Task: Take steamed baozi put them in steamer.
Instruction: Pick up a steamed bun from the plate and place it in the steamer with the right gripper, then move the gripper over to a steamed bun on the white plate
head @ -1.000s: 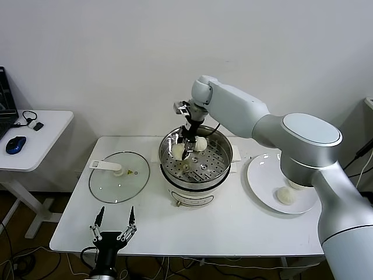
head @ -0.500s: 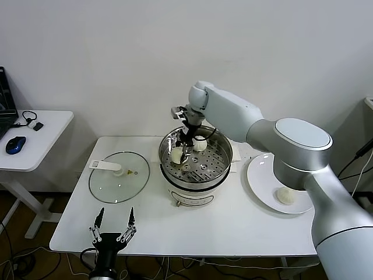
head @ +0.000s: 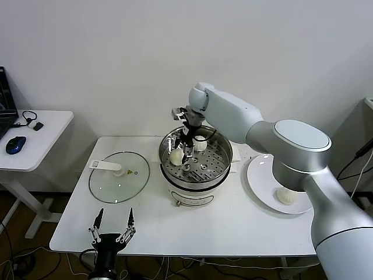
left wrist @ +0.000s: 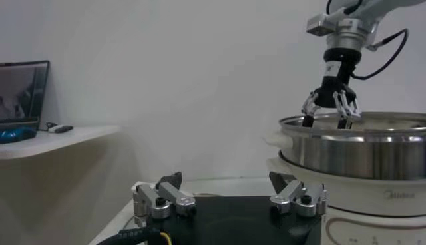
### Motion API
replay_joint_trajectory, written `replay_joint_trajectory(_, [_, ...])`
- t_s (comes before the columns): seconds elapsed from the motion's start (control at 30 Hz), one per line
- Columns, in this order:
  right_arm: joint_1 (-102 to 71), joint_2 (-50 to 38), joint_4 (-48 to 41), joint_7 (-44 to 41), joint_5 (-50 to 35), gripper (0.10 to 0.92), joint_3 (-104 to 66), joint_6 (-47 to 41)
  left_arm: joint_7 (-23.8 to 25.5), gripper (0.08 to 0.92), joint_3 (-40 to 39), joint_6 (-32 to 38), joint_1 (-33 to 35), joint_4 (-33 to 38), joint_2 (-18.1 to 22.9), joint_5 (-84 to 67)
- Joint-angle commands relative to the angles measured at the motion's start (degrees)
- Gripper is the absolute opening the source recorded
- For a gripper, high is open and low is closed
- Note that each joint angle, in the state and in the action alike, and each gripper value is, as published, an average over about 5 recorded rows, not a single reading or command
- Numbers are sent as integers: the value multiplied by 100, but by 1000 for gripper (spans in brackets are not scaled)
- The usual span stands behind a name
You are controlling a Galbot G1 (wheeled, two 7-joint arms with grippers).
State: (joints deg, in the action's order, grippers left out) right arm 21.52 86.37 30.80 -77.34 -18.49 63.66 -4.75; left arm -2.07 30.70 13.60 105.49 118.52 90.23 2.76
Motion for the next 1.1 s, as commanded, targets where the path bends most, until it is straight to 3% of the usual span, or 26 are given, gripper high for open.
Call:
replay_joint_trajectory(0.03, [139,-296,397,-50,-57,823,26,63,2,823,-9,-18,-4,17,13,16])
replay_joint_trajectory(0.3, [678,-903,914,-248,-237,823,107,311,-1,823,-14,-19,23,32,16,35])
replay_joint_trajectory(0.63, [1504,-2493,2081,-342,-509,823,469,679,-42,823,-23,-56,-17,86,67,52])
replay_joint_trajectory(1.1, [683,-4549,2938,-667,1077,823,-443,1257,-64,823,-103,-117,-91,104,49,118])
